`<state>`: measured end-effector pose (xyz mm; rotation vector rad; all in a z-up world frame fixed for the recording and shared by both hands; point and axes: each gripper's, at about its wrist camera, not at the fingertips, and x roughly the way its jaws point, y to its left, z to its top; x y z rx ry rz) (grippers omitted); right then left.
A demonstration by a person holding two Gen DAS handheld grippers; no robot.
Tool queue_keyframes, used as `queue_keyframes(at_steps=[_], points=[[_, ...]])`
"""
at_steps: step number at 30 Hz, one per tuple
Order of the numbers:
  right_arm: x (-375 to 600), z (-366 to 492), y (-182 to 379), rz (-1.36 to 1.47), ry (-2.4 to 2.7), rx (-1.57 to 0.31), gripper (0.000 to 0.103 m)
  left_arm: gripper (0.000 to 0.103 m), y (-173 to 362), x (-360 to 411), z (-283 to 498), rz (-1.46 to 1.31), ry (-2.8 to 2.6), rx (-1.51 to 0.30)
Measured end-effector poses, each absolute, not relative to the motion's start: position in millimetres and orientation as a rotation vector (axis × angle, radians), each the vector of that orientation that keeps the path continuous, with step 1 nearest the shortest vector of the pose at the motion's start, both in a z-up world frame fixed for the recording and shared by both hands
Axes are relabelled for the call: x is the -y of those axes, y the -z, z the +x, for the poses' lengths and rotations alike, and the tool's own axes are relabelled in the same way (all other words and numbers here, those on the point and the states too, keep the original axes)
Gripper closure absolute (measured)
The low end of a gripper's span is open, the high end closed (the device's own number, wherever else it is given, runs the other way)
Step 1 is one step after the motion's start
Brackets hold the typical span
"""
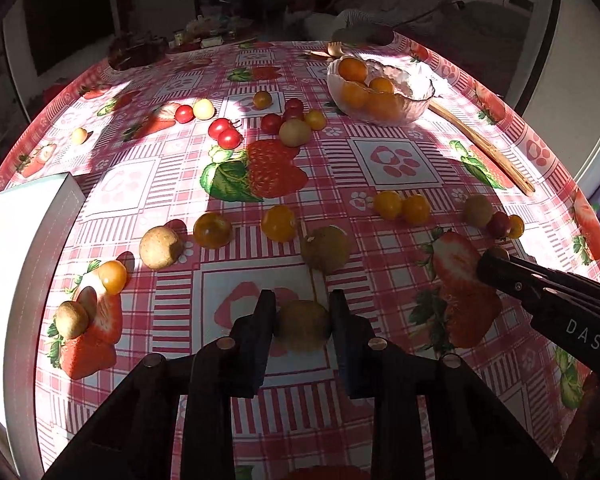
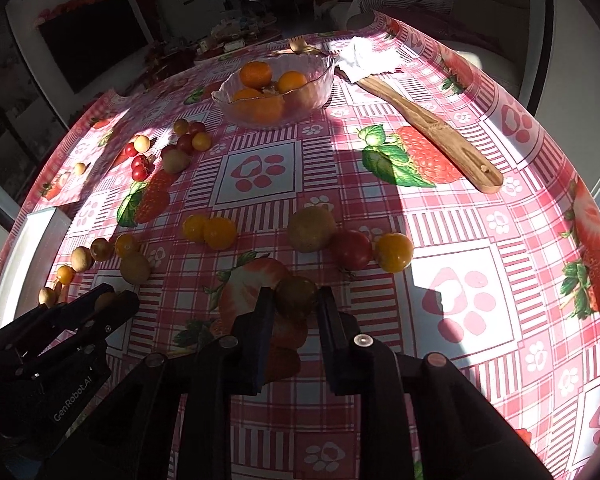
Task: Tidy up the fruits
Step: 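Grasp a brown round fruit with the left gripper while the right grasps a yellow tomato, then carry both fruits over the white tray and open both grippers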
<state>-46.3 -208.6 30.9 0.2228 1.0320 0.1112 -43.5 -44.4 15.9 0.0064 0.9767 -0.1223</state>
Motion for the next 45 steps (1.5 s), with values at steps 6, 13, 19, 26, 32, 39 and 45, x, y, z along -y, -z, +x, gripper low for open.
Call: queue_keyframes(at_steps=[6,13,19,26,32,39,45], points=[[207.4,-60.0,-35.4,0.27,-0.142,-1.048,0.079,0.074,-28.9,27.4,-66.6,-0.047,0.133,-0.958],[181.1,-69.4,-53.0,0.252,-0.198,-1.049,0.079,0.074,-48.8,-15.0,-93.1,-0.106,0.083,-0.922],[131.6,-69.5,-73.9,0.217,-0.299,-1.041,0.079,0.074,-66.0,-68.7,-111.3,-0.142,-0.014,-0.881],[45.9,-59.3,-94.5,0.148,-0.458,-1.043,0.079,0.074,-79.3,-153.5,-128.6,-0.15,-0.177,-0.841],[-45.5,-47.2,-98.3,0.079,-0.602,-1.071,0.079,0.074,-61.6,-218.6,-130.7,-0.146,-0.337,-0.868],[-128.9,-26.8,-82.0,-0.015,-0.699,-1.122,0.079,0.074,-30.5,-258.4,-118.3,-0.157,-0.422,-0.926],[-171.1,-11.1,-55.3,-0.097,-0.728,-1.181,0.079,0.074,-15.2,-266.6,-111.8,-0.161,-0.417,-0.948]])
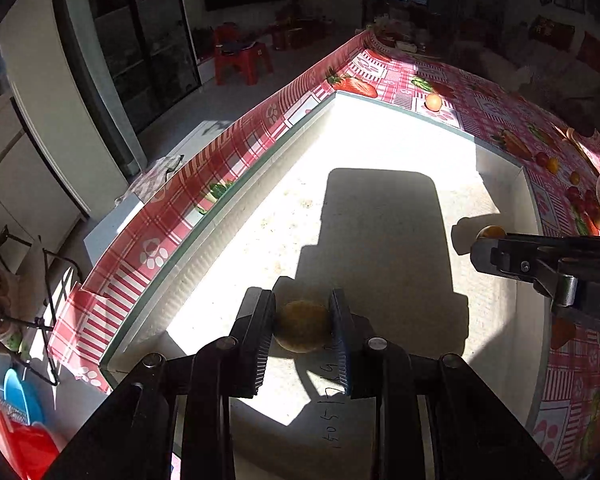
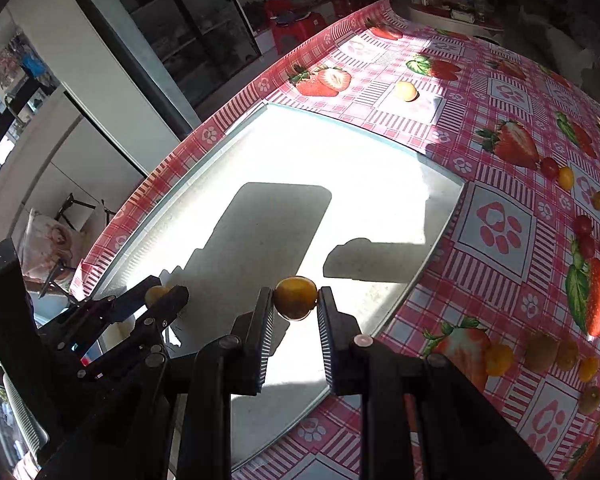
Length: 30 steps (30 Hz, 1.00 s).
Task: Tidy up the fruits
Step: 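Carry both fruits over the white tray and open both grippers, then move both grippers back over the fruits on the tablecloth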
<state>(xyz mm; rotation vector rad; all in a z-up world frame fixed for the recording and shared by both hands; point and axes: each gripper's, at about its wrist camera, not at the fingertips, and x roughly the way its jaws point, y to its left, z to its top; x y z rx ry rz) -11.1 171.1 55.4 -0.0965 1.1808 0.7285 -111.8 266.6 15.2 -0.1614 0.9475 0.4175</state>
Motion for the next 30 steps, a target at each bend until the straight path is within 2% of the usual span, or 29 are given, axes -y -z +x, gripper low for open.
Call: queue_keyframes(at_steps=[3,4,5,6,7,8,9,10,12,20,30], points=[[-183.3,-4.6,-42.8,-0.129,-0.725,-1.21,0.079,0.073,-15.5,-264.0,-111.6,-0.138,-0.417,-0.947],[-186.0,-2.9,-39.3,-0.139,-0.721,-1.22,0.078,0.066,-15.2,-263.5,-110.9,-0.132,-0.415,-0.95],[-187.8,-1.4,-36.5,-0.147,-0.718,-1.226,0.078,0.053,-15.6,-264.9,-109.8,-0.128,-0.41,-0.951],[-188.4,-1.2,-37.4,-0.149,-0.72,-1.215,0.078,0.022,-16.1,-264.9,-110.8,-0.123,-0.416,-0.942],[-190.3,-0.1,-37.8,-0.158,-0.723,-1.216,0.075,0.013,-17.6,-264.8,-112.8,-0.115,-0.432,-0.918],[-191.4,-0.2,-39.0,-0.157,-0.731,-1.217,0.072,0.013,-20.0,-264.3,-115.6,-0.103,-0.441,-0.891],[-192.1,-0.2,-39.0,-0.15,-0.742,-1.219,0.061,0.013,-20.2,-263.9,-116.0,-0.097,-0.436,-0.891],[-195.1,-0.1,-39.5,-0.151,-0.743,-1.217,0.043,0.013,-19.3,-264.7,-115.1,-0.098,-0.432,-0.903],[-197.2,0.3,-41.8,-0.165,-0.727,-1.199,0.022,0.013,-19.6,-265.9,-116.3,-0.104,-0.433,-0.908],[-162.7,4.8,-70.4,-0.033,-0.671,-1.133,0.022,0.013,-34.6,-257.2,-126.3,-0.123,-0.424,-0.889],[-66.2,-21.2,-83.4,0.012,-0.529,-1.08,0.021,0.013,-55.9,-195.8,-127.4,-0.088,-0.315,-0.868]])
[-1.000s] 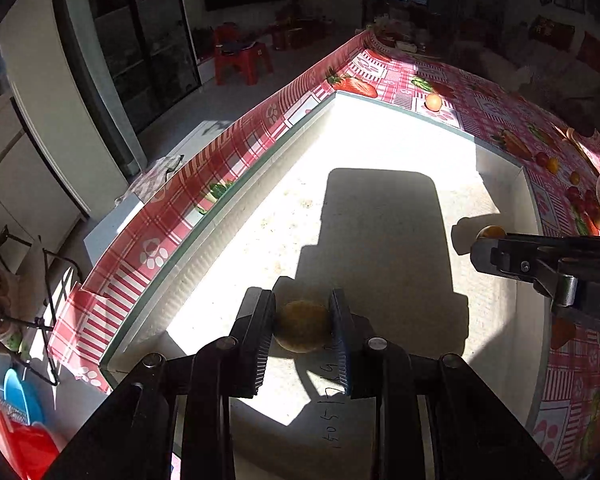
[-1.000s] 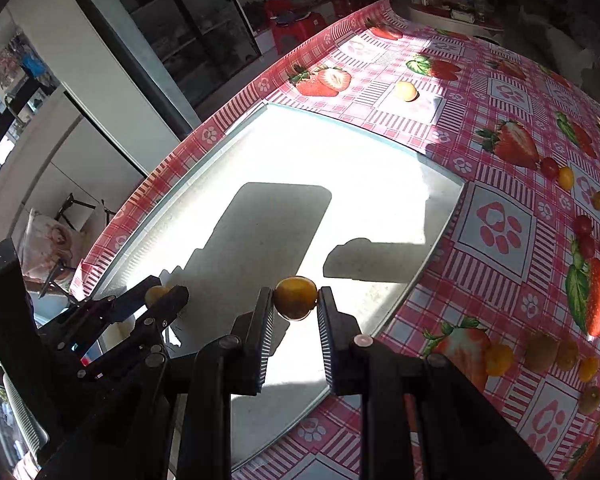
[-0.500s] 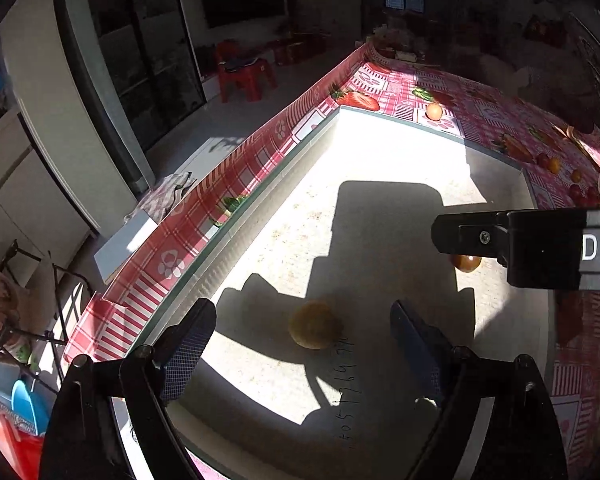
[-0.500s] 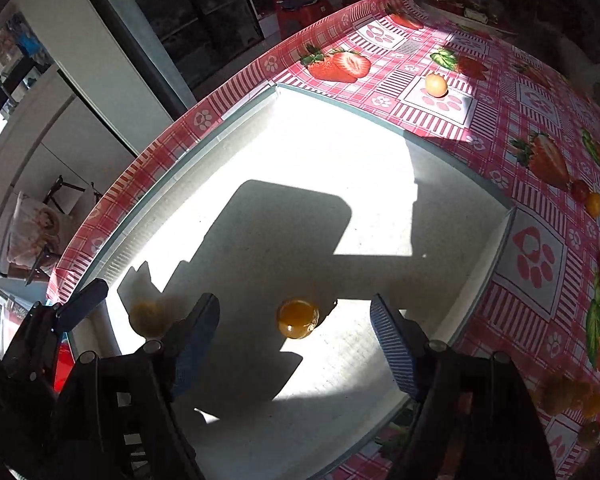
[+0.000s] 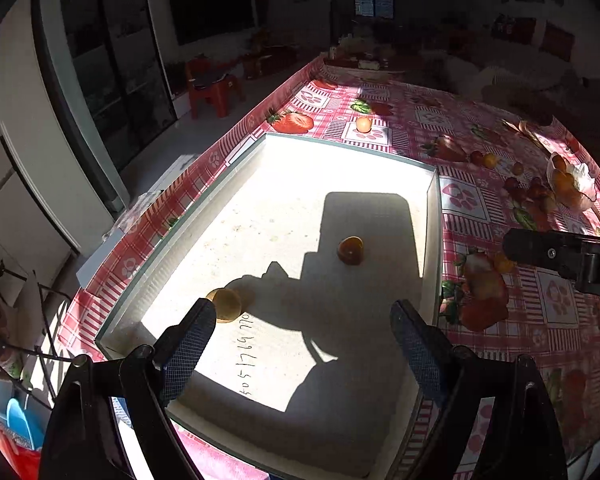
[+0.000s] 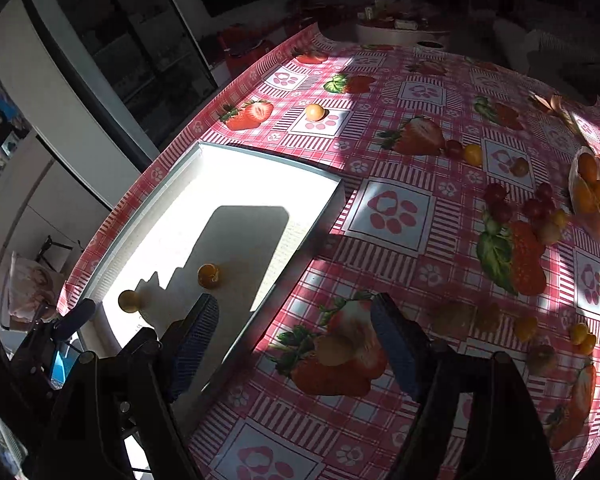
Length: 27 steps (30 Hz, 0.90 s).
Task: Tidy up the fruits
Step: 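Move both grippers back over the fruits on the tablecloth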
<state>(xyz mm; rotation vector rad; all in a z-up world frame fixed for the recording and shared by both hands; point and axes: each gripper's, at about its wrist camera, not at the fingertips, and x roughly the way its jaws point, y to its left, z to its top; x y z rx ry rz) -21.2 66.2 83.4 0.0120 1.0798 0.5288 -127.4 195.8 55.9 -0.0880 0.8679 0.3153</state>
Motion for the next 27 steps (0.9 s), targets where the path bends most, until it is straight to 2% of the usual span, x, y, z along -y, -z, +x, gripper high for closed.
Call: queue_keyframes(at_steps=[14,27], points=[[84.9,-51.7,-49.6,0.066,-0.248,-1.103,0.021,0.013,-56.4,-75.8,-78.1,0.057,-0.089,-0.873],[108.9,-47.2,-34.1,0.049,-0.236,-1.084,0.022,0.014,-29.3,-27.0,-12.0,0.185,0.029,-0.921]])
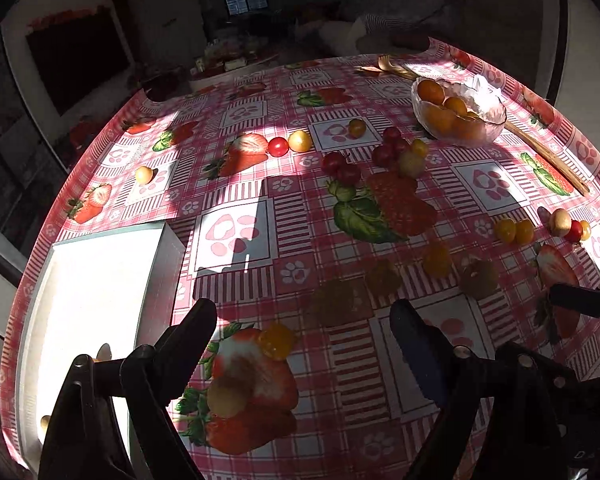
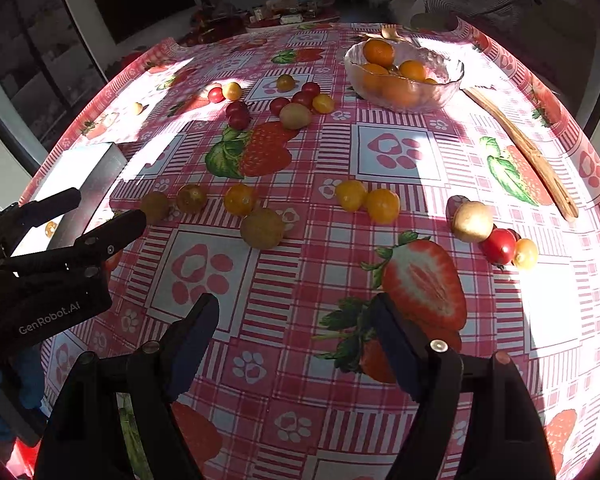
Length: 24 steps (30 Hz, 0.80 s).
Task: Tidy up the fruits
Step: 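Move both grippers back over the fruits on the tablecloth, then grasp a brown round fruit with each gripper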
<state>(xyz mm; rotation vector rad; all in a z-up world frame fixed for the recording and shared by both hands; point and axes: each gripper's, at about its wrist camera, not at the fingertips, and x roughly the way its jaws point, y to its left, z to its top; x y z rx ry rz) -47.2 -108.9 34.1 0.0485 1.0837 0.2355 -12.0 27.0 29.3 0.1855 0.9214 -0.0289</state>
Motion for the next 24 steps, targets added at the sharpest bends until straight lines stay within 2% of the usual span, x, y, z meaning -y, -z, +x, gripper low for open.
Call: queue_keyframes(at_steps=[1,2,3,7,9,12,13,14,17,18,19,21,24], points=[[108.9,-46.2,-33.4,0.045,-0.238,-1.082,0.022,0.024,-26.2,-25.7,-8.5,0.191,0.033,-0.929],[108.7,-45.3,-32.9,0.042,-0.241,-1.08,0.022,0.029,-22.4,-24.6,-4.6,0.196,0.04,-0.946],[108.4,-44.1,-32.4,0.041,-0.245,-1.079,0.022,0.033,-18.9,-24.4,-1.3,0.198,0.044,-0.964],[105.1,-38.9,-31.1,0.029,-0.259,-1.067,0.024,0.033,-11.7,-28.4,6.2,0.183,0.047,-0.971],[101.7,-35.2,-30.2,0.013,-0.266,-1.06,0.026,0.044,-11.8,-28.3,9.4,0.182,0.056,-0.972],[93.8,-28.3,-29.8,-0.008,-0.278,-1.051,0.029,0.053,-11.7,-25.9,14.3,0.186,0.075,-0.975],[90.5,-25.4,-29.5,-0.015,-0.28,-1.048,0.031,0.062,-11.6,-25.5,14.9,0.18,0.087,-0.977],[87.6,-22.7,-29.2,-0.023,-0.281,-1.046,0.031,0.066,-11.7,-25.3,15.7,0.168,0.106,-0.982],[83.2,-16.0,-29.0,-0.035,-0.281,-1.039,0.041,0.073,-11.6,-24.1,14.1,0.155,0.118,-0.978],[82.8,-14.2,-29.2,-0.032,-0.281,-1.037,0.048,0.076,-11.5,-24.4,13.4,0.144,0.123,-0.979],[82.8,-12.4,-29.4,-0.028,-0.283,-1.037,0.057,0.076,-11.7,-24.9,12.7,0.137,0.117,-0.978],[84.5,-10.2,-29.6,-0.013,-0.284,-1.041,0.067,0.076,-12.1,-26.1,10.0,0.117,0.107,-0.978],[88.9,-10.5,-30.1,0.016,-0.29,-1.05,0.074,0.076,-13.1,-30.0,2.8,0.077,0.098,-0.979]])
